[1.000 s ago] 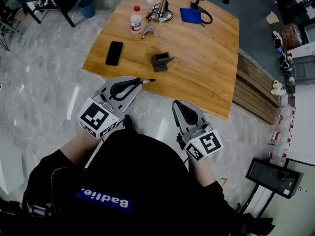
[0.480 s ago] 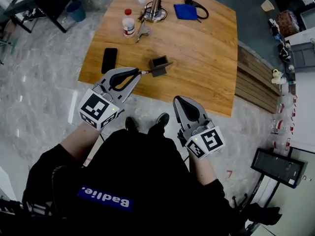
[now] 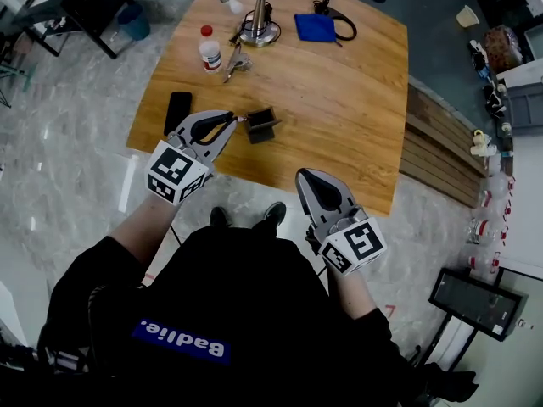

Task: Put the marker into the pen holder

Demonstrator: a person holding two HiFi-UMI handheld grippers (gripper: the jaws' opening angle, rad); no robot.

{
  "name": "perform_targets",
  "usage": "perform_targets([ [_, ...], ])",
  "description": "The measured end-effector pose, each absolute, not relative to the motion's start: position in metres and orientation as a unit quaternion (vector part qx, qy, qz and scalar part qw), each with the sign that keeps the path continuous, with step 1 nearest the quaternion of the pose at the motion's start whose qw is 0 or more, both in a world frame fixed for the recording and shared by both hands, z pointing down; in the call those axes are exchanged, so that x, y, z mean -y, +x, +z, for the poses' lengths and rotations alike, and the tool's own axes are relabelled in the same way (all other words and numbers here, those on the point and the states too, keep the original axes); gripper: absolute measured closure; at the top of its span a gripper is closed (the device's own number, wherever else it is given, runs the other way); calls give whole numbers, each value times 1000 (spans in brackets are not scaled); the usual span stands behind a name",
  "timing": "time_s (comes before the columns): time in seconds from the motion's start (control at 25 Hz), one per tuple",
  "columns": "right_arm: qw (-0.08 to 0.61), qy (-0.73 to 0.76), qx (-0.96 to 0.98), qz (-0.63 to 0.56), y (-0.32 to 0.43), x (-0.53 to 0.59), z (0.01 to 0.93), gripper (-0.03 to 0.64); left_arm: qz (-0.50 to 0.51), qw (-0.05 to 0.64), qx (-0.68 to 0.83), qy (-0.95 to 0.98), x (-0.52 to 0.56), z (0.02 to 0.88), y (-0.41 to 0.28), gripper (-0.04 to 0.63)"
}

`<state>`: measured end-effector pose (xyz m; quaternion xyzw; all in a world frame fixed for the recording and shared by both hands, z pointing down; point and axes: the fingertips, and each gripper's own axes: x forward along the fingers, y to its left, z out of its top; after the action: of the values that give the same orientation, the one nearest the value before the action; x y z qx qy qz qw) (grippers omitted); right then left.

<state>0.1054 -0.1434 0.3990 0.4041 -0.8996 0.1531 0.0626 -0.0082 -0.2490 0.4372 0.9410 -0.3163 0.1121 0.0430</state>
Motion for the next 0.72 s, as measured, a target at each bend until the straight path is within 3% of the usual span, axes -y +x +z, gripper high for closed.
perform_targets([
  [0.72, 95, 429, 879, 186, 154, 143, 423, 615, 143, 137, 310, 930, 302, 571, 20, 552],
])
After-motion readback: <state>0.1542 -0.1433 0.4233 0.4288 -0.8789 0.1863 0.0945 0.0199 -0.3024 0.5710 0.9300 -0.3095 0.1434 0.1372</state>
